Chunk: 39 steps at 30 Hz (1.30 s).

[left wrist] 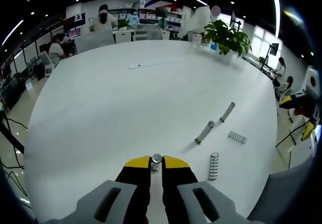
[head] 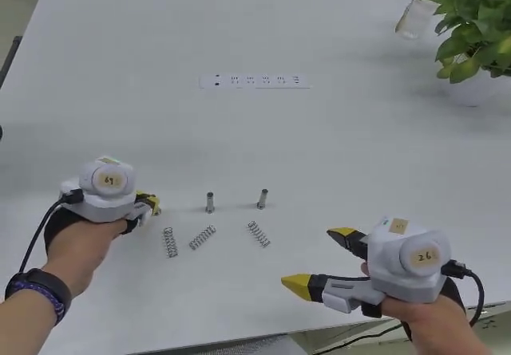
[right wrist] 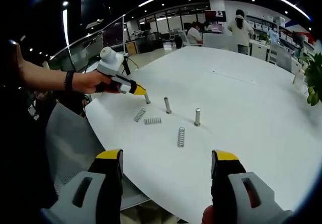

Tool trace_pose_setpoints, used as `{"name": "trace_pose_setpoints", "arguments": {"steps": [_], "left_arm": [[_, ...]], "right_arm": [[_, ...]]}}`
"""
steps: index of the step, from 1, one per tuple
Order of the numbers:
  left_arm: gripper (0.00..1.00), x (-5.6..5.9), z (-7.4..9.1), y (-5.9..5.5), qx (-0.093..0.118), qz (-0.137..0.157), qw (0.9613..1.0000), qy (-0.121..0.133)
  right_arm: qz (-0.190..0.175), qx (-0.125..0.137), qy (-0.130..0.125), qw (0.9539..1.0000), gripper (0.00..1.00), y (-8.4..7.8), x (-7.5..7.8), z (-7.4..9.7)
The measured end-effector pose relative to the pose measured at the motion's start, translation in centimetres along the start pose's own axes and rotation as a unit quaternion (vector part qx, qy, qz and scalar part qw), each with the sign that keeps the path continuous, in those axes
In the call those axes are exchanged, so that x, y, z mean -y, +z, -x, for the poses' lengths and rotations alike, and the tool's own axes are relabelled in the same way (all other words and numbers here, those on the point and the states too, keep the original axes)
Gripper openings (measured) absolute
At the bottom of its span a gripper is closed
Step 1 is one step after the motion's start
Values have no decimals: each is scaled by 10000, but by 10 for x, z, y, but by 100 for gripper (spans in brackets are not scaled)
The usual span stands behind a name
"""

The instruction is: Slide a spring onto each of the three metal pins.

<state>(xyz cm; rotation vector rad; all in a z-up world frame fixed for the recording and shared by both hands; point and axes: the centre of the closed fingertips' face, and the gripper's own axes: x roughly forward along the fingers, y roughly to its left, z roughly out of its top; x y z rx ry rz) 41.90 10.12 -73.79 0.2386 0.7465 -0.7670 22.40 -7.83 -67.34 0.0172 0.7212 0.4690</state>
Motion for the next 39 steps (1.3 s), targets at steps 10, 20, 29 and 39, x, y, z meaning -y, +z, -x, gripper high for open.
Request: {"name": "trace_pose_setpoints", "arguments": {"steps": [10,20,29,39], "left_arm": [[0,-1,-1,-1,20,-7,10000,27],[0,-1,-2,-2,43,85,9999,34],[1,0,-6,-5,-32,-20,10000,-34],[11,5,-7,-18,-220,-38,9997,-84]], "right_arm": [[-15,-8,-5,10000,70,-1,0,0],[20,-35,5,10000,70,-1,0,0],[89,-71,39,9999,69,0,0,-2],[89,-97,61,9999,68,-3,-2,-4]]}}
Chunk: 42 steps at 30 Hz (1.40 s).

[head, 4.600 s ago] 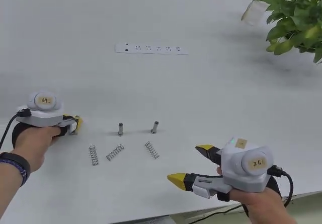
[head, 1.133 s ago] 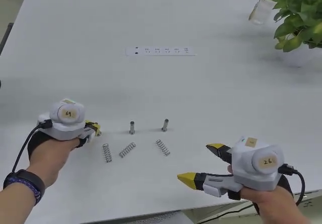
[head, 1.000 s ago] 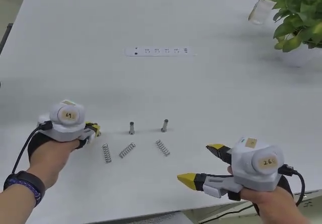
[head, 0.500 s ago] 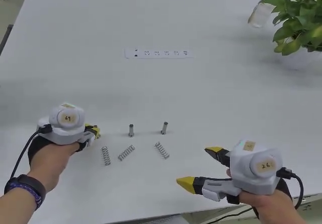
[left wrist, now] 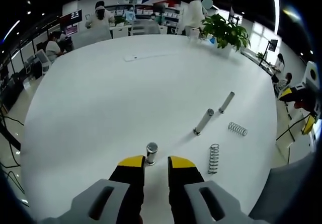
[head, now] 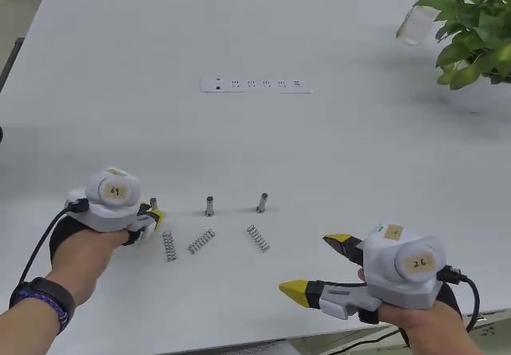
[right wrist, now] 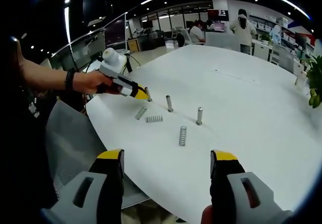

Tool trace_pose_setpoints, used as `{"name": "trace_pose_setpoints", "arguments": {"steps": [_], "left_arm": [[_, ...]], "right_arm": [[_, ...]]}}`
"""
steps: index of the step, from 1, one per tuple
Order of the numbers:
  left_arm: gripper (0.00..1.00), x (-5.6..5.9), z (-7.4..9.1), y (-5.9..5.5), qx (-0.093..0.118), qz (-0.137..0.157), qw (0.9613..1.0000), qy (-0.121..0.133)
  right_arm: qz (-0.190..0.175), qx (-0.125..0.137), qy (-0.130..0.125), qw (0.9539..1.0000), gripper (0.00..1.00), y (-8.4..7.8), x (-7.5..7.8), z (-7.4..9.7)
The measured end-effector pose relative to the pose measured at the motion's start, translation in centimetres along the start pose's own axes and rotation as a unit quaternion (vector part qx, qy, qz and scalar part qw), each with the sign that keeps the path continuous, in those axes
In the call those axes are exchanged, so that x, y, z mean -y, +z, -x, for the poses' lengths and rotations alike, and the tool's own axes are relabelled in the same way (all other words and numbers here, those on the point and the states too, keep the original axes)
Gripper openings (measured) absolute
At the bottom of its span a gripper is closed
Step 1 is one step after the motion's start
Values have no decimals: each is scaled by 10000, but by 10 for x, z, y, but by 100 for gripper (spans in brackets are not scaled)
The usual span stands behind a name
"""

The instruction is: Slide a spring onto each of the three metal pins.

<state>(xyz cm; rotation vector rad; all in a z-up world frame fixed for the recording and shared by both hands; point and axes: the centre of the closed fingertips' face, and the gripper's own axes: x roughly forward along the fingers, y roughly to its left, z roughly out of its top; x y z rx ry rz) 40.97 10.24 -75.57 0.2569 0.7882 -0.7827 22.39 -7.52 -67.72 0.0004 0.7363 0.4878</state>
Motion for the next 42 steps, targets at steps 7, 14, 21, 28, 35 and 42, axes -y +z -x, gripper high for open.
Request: {"name": "trace_pose_setpoints", "arguments": {"steps": [7,14,21,28,35,42], "left_arm": [[16,-2,3,-10,-87,94,9999,12],[17,-6,10,-19,-117,214,9997,59],[18,-9,19,-25,-34,372,9993,97],[21,-7,33,-29,53,455,9989,100],[27,-5,40,-35,100,292,9995,-47],[32,0,60,-34,231,157,9996,-103]], "right_arm": [[-22,17,-8,10000,68,-1,0,0],[-8,18,23,10000,68,-1,-1,-1],[38,5,91,10000,68,1,-3,-6],[64,30,116,9999,68,6,-4,-10],[93,47,102,9999,68,8,-3,-10],[64,30,110,9999,68,6,-2,-12]]}}
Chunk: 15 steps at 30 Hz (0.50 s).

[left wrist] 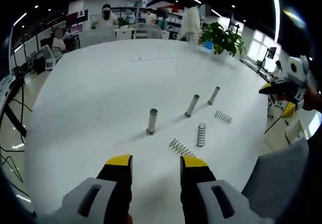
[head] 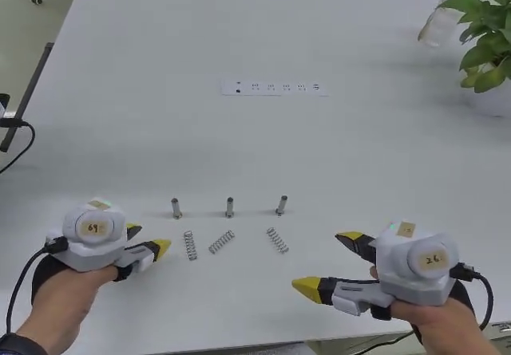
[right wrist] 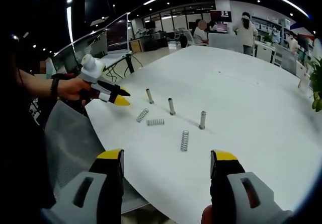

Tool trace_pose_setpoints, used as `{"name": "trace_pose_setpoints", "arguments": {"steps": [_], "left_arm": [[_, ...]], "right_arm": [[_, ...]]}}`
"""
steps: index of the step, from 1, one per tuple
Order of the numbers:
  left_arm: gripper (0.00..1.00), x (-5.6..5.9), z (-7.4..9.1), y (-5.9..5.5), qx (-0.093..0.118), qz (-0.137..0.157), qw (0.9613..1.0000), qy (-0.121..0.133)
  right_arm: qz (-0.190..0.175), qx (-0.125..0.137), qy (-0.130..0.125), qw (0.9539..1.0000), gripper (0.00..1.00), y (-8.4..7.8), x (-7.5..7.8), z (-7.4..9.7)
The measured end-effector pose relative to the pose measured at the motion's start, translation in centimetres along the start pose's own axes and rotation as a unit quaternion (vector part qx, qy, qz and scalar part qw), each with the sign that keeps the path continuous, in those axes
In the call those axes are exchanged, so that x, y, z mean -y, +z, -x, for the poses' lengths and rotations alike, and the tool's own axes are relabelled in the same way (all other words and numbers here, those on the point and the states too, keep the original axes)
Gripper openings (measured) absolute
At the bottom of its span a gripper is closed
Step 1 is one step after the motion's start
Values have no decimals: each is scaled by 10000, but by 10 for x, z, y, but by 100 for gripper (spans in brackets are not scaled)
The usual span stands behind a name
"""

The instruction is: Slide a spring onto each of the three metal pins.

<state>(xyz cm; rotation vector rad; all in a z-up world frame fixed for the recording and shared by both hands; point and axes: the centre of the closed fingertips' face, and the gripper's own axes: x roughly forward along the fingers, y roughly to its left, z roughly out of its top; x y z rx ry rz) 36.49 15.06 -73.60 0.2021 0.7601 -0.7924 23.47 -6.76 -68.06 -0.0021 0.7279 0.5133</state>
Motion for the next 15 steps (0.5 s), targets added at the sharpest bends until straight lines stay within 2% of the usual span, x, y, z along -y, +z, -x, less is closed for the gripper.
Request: {"name": "trace_pose_setpoints", "arguments": {"steps": [6,8,10,15], "left_arm": [[39,2,13,4,163,-26,9998,-73],[38,1,17,4,171,-46,9998,-82],[39,1,23,9,330,-53,9994,-78],[46,5,37,13,435,-128,9989,-102]], "right_arm": [[10,-20,49,10000,68,1,1,-3],[23,-28,69,10000,68,2,1,-3],[50,-52,92,9999,69,2,2,-4],[96,-88,168,9998,69,2,2,-6]]}}
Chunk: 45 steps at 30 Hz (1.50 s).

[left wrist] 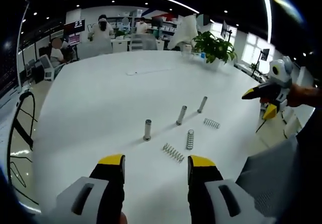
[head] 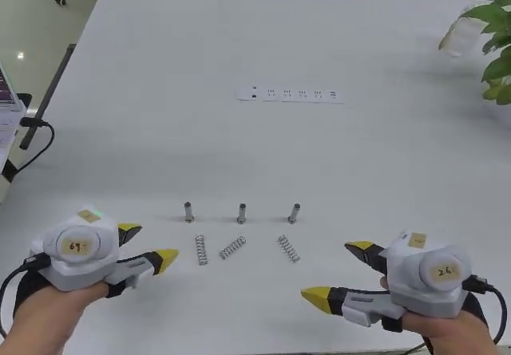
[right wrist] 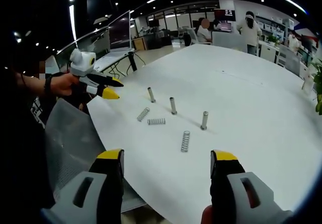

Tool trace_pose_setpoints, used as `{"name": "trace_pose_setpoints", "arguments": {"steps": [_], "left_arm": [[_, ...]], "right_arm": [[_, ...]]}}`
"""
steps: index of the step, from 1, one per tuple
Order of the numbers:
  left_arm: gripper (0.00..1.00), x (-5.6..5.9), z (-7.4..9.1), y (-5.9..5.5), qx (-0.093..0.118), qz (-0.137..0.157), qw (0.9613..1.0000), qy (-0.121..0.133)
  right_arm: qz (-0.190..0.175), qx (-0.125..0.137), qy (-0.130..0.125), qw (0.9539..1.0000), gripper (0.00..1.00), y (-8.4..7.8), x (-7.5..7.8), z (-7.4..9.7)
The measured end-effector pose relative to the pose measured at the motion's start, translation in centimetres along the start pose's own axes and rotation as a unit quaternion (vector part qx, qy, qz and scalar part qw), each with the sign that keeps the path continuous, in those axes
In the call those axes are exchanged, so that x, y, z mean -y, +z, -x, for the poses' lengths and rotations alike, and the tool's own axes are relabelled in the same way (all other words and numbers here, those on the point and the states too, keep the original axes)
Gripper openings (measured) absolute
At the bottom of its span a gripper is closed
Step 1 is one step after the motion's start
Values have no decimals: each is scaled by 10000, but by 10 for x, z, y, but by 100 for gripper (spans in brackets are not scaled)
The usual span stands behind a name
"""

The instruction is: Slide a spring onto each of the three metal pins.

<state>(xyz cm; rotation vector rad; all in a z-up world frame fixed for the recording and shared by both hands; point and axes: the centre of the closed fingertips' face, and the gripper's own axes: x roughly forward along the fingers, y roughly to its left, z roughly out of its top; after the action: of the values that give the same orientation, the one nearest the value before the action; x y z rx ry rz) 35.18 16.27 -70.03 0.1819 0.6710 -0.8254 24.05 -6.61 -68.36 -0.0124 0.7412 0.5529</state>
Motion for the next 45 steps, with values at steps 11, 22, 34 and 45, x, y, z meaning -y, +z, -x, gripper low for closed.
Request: {"name": "trace_pose_setpoints", "arguments": {"steps": [11,22,34,45], "left_arm": [[59,17,27,-8,104,-34,9999,-27],[68,27,42,-17,127,0,9999,14],[69,31,45,-22,133,72,9999,66],[67,39,27,-22,109,237,9997,44]], "right_arm": [[144,-80,175,9997,69,0,-4,-5],[218,-110,243,9994,69,-1,-3,-6],[263,-112,301,9991,69,0,-7,-7],[219,-78,280,9993,69,-1,-7,-7]]}}
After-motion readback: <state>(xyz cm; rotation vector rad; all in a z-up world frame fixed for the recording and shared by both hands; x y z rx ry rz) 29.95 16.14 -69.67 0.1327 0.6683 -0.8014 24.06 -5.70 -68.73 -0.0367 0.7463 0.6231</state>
